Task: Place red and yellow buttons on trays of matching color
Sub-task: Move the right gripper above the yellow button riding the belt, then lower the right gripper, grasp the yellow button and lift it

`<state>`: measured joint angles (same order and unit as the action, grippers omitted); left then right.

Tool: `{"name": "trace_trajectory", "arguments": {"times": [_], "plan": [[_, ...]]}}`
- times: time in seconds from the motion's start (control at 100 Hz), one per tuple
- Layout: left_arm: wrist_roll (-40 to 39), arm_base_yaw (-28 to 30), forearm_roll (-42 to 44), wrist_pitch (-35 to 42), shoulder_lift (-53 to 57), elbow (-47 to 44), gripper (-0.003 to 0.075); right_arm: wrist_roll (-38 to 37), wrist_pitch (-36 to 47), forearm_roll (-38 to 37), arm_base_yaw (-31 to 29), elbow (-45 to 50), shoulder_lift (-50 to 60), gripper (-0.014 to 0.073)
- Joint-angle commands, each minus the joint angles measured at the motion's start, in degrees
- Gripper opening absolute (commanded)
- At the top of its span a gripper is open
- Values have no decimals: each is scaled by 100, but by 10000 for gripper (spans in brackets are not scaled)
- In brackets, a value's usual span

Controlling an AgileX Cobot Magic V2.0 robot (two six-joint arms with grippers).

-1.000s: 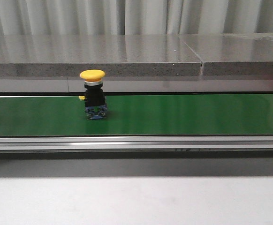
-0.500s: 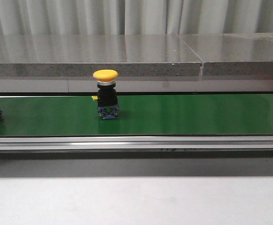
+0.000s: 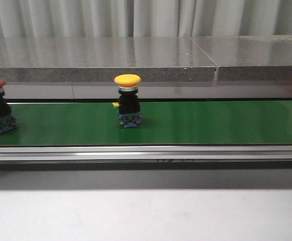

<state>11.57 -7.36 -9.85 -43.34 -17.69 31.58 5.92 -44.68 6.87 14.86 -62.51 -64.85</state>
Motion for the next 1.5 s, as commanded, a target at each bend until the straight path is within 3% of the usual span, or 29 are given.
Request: {"name": "trace_trajectory", "arguments": {"times": [0.0,0.07,0.2,0.48,0.72,1.24,1.35,1.49], "plan": [[-20,-52,-109,386,-45,141,-21,81,119,151,103,-446,-199,569],[-20,-52,-109,386,-45,141,-21,88,-15,165,178,-681,-434,671],[-20,-52,-109,386,-45,141,-21,88,-433,192,307,-1157,-896,630],[-20,-52,-109,386,-45,141,-21,382,-1612,254,837,-2330,-2148,627],[-20,-52,-109,386,-45,141,-21,566,-2027,301,1154,-3041,-3023,627],[-20,-52,-109,386,-45,141,-21,607,-1530,406,1224,-3397,-4103,624],[-20,-52,-109,386,-45,141,-21,607,-1304,381,1224,-3397,-4189,548],[-20,-52,-109,386,-45,141,-21,596,-1296,381,1218,-3387,-4225,316]]}}
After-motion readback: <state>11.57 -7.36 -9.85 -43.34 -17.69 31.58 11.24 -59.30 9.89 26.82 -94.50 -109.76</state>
